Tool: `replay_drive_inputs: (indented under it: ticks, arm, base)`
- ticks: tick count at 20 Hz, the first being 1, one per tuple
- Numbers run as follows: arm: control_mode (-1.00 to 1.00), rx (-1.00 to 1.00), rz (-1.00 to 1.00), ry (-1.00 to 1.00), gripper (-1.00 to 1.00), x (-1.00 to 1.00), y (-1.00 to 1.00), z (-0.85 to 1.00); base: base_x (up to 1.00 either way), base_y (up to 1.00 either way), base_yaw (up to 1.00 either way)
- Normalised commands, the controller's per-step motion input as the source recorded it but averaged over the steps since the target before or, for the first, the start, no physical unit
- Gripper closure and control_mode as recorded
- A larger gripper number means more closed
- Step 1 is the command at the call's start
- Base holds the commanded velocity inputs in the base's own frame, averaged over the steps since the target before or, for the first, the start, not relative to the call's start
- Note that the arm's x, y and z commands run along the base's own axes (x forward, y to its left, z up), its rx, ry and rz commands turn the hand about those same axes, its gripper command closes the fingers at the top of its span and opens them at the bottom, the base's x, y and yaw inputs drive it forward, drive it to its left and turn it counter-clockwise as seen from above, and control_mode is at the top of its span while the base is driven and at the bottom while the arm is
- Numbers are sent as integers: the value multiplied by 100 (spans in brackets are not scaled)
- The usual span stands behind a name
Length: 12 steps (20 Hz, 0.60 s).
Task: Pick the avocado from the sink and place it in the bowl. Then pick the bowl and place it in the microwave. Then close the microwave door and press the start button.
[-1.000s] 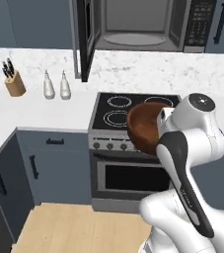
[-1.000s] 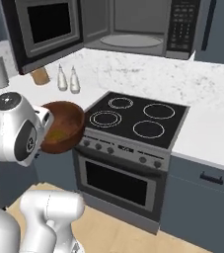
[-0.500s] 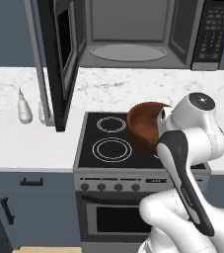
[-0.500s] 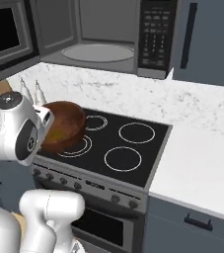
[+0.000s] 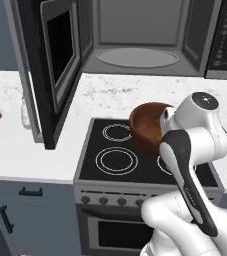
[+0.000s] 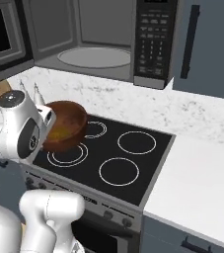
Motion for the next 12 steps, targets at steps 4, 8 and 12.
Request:
replay_drive_inputs:
  ticks: [4,8,12]
  arm:
    - [100,0,0,0,100,0,0,0]
    - [100,0,0,0,100,0,0,0]
    - [100,0,0,0,100,0,0,0]
  base:
    - [3,0,38]
    - [18,0,39]
    - [33,-1,27]
